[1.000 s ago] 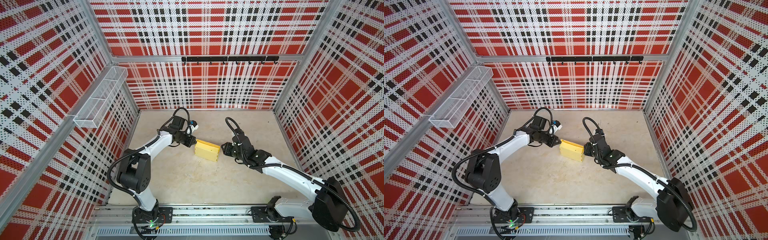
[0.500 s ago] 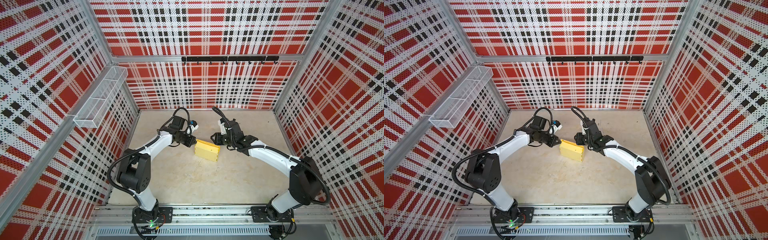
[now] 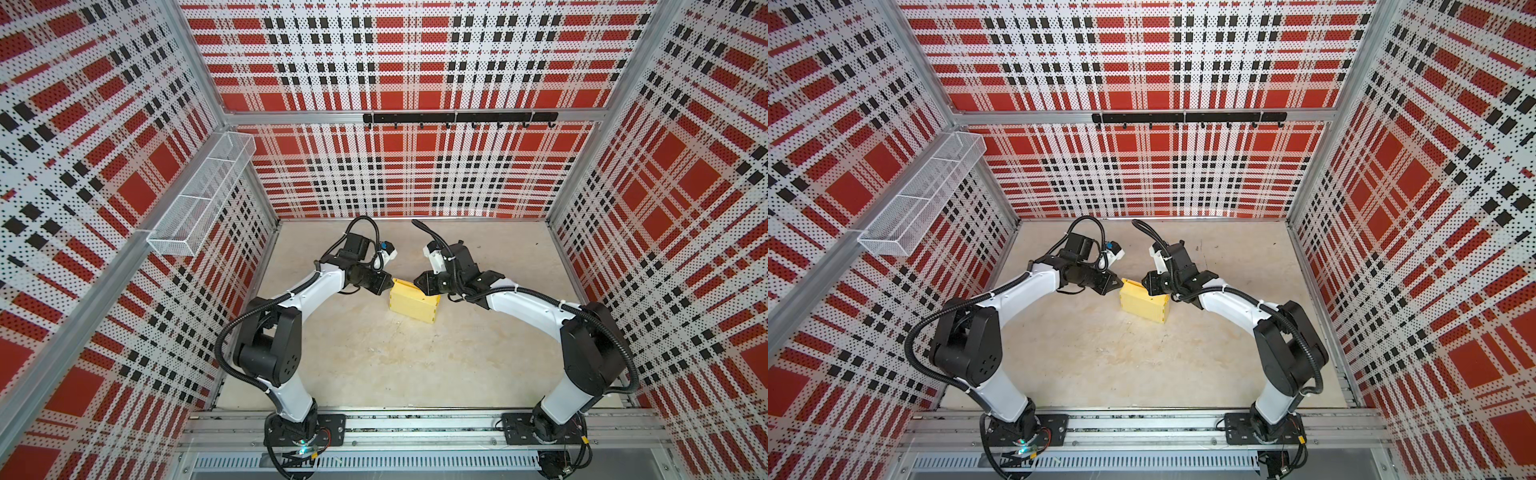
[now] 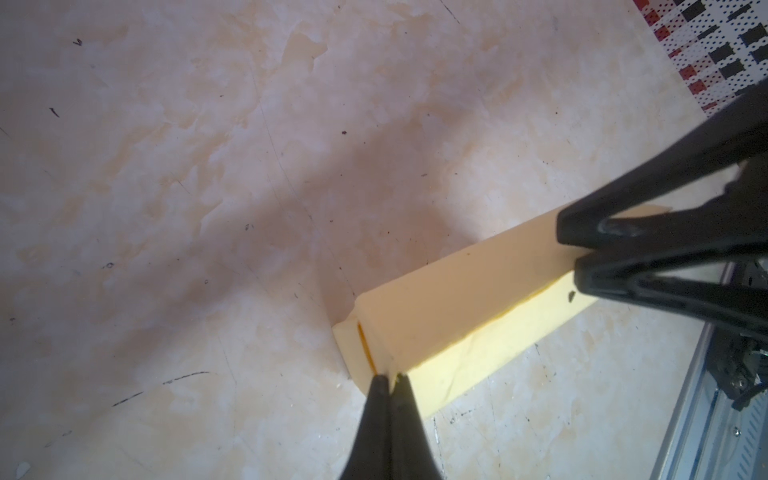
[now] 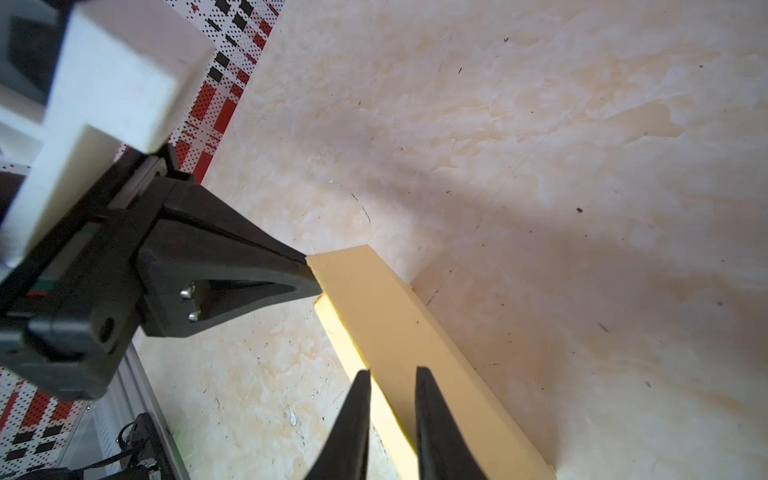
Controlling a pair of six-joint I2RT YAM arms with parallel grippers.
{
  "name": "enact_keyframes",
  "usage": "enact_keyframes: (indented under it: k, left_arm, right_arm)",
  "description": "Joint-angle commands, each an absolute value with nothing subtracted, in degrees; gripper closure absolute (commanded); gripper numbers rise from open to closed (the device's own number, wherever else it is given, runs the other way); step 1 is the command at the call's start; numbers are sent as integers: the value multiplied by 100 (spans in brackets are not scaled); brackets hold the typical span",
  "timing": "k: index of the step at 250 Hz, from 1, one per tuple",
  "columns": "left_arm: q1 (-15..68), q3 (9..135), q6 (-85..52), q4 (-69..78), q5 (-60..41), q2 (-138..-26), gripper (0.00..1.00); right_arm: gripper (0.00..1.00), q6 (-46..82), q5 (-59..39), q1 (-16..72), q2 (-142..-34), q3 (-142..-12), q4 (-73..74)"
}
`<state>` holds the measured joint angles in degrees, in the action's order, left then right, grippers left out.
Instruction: Fold the paper box
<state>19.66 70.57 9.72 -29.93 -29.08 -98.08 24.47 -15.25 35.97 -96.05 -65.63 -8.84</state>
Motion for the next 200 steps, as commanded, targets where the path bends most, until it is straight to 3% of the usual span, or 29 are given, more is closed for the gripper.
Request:
enact_keyframes:
  k: [1, 200]
  left_arm:
    - [1999, 6840, 1017, -3132, -2867, -9780, 100]
    - [1986, 6434, 1077, -2919, -2923, -9422, 100]
  right_arm:
    - [79, 2252, -1583, 3639, -9587, -6377, -525]
    - [82, 2364, -1310, 3952, -9641, -5683, 83]
